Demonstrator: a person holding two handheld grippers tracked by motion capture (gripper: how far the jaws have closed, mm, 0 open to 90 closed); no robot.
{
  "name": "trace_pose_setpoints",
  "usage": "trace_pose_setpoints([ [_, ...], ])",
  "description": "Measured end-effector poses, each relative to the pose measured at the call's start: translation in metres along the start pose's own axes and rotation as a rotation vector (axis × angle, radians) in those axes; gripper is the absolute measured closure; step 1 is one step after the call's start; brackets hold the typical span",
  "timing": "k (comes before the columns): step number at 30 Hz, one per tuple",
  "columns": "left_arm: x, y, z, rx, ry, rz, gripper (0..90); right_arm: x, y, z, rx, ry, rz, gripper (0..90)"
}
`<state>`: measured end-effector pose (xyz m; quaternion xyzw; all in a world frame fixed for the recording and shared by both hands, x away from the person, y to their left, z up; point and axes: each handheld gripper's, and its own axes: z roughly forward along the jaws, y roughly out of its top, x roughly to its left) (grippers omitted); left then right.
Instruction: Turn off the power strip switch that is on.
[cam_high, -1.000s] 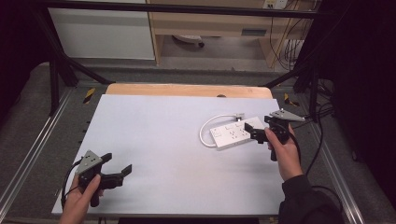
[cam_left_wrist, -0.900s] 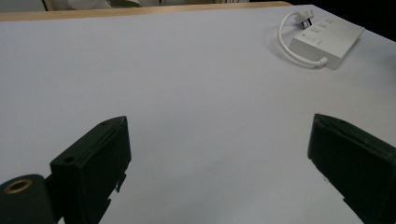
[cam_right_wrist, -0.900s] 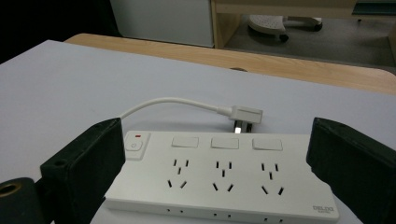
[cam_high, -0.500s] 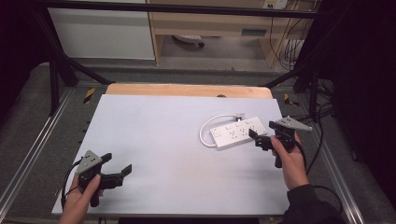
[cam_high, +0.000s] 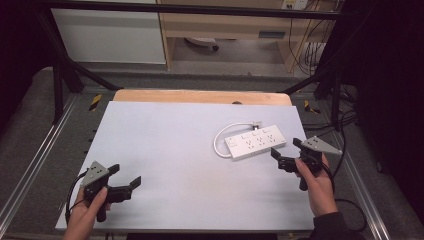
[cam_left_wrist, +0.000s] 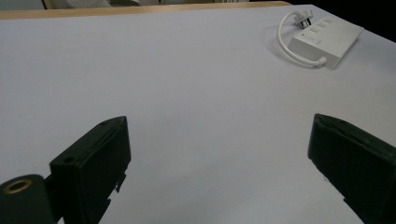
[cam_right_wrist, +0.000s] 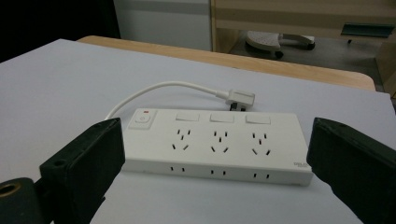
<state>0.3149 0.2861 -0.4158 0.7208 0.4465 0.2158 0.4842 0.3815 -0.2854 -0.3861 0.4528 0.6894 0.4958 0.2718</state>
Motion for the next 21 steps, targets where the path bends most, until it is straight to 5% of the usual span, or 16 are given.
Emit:
trace_pose_setpoints([
  [21, -0.002, -0.001, -0.004, -0.008, -0.007, -0.013, 5.7, 0.015, -0.052, -0.014, -0.002, 0.026, 0.008, 4.5],
])
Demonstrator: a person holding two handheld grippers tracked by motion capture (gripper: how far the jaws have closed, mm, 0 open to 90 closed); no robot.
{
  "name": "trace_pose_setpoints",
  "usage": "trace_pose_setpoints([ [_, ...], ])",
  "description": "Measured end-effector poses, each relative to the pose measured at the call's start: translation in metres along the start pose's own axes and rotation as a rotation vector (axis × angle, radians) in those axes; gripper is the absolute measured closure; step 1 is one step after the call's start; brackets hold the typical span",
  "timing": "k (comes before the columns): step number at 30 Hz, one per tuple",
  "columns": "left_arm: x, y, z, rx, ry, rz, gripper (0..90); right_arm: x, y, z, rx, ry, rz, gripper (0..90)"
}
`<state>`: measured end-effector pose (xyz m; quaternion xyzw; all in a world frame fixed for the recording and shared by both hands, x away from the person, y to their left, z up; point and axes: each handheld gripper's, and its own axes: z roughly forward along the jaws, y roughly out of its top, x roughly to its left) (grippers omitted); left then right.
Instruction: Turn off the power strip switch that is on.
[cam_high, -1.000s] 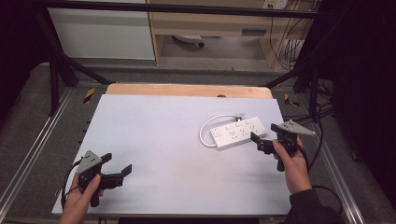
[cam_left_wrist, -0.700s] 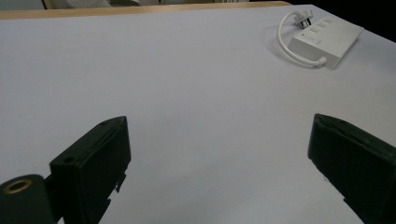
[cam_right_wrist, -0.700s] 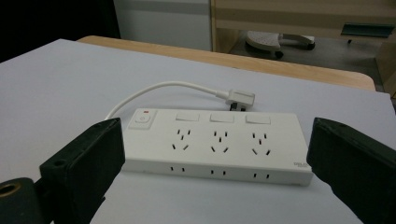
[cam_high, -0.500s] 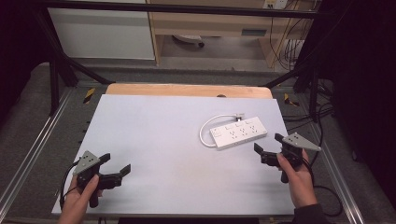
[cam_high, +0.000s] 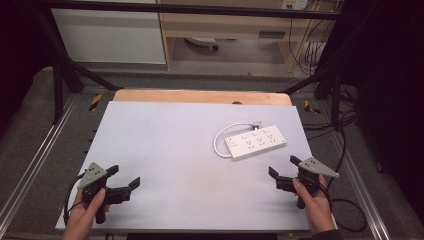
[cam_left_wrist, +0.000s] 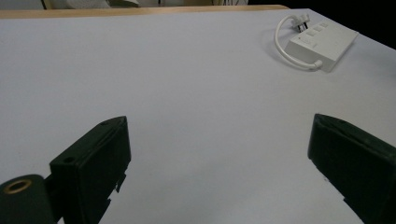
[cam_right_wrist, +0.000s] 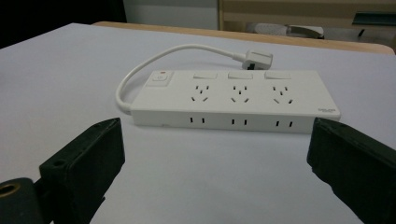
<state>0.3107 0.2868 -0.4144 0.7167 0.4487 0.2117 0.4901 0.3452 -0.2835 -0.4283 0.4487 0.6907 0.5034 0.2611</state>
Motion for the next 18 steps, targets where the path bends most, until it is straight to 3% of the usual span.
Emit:
trace_pose_setpoints([
  [7, -0.001, 0.0, 0.001, 0.002, 0.0, 0.005, 5.7, 0.009, -0.01, 0.008, 0.039, 0.036, -0.002, 3.7],
  [13, -0.001, 0.0, 0.002, 0.004, 0.0, 0.01, 5.7, 0.021, -0.014, 0.021, 0.089, 0.07, -0.048, 2.9],
  [18, -0.001, 0.001, 0.002, 0.004, -0.001, 0.008, 5.7, 0.02, -0.016, 0.026, 0.113, 0.069, -0.046, 3.1],
])
